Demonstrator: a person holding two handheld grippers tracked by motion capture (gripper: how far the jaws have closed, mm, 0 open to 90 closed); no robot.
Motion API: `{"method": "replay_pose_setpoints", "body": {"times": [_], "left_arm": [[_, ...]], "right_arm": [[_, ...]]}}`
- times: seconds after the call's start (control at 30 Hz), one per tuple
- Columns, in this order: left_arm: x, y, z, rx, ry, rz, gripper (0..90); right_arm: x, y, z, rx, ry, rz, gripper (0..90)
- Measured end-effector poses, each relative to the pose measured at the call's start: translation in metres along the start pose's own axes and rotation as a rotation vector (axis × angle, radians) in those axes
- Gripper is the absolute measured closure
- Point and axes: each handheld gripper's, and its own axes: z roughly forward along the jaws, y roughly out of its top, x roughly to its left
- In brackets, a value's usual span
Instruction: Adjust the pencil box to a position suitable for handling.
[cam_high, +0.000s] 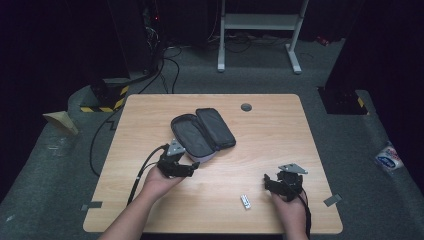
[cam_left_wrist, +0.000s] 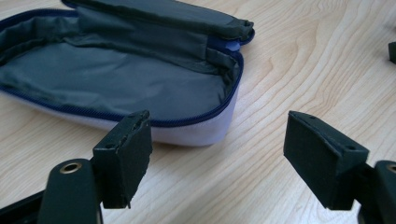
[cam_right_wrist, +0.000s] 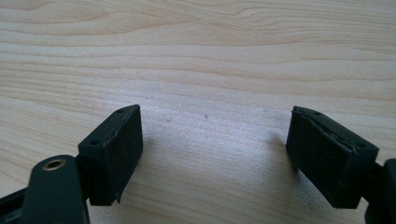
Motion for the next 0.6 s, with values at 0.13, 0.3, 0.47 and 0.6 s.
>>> {"method": "replay_pose_setpoints", "body": {"times": [0.13,0.3,0.47,0.6], "left_arm": [[-0.004,0.007,0.006,-0.009,-0.008,0.015,26.3],[-0.003,0.018,0.013,0.0,-0.014,0.021,29.1],[-0.001,0.025,0.02,0.016,0.006,0.026,29.1],[0.0,0.027,0.027,0.023,0.013,0.014,29.6]], "right_arm": [[0.0,0.0,0.0,0.0,0.001,0.0,18.6],[0.0,0.0,0.0,-0.001,0.001,-0.001,18.7],[0.0,0.0,0.0,-0.001,0.001,0.003,19.0],[0.0,0.0,0.0,-0.001,0.003,-0.001,19.2]]}}
